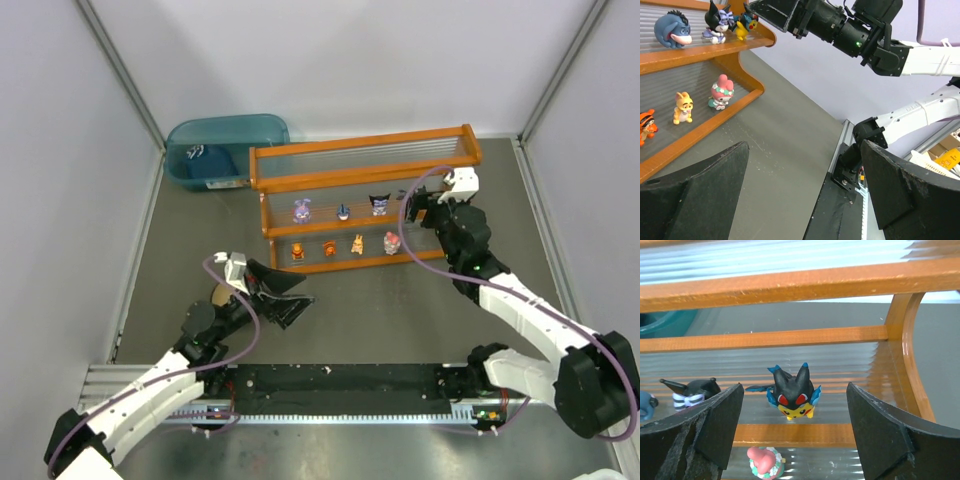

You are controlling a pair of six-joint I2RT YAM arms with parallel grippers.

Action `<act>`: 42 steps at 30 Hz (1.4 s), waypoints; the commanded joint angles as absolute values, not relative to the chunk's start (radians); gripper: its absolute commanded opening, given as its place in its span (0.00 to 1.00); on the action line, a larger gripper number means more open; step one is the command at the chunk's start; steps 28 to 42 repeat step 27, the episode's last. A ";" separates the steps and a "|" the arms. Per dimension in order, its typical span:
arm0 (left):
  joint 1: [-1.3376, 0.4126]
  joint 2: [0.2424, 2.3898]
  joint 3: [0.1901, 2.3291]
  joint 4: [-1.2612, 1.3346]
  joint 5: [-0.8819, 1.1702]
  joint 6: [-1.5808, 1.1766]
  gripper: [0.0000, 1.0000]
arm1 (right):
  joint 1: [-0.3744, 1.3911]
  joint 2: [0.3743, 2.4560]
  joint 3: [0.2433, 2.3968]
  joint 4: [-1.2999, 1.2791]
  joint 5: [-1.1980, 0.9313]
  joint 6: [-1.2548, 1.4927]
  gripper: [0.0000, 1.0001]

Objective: Place and organize the plastic toys onto the shelf

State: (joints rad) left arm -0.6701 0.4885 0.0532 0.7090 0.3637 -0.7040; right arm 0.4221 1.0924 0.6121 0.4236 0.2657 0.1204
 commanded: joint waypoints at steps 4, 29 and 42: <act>-0.666 0.367 0.083 0.499 0.278 -0.660 0.99 | 0.411 0.960 0.615 0.374 0.247 0.167 0.88; -0.669 0.124 0.287 -0.172 0.012 -0.634 0.99 | 0.413 0.234 0.313 -0.191 0.262 0.543 0.99; -0.669 0.124 0.287 -0.172 0.012 -0.634 0.99 | 0.413 0.234 0.313 -0.191 0.262 0.543 0.99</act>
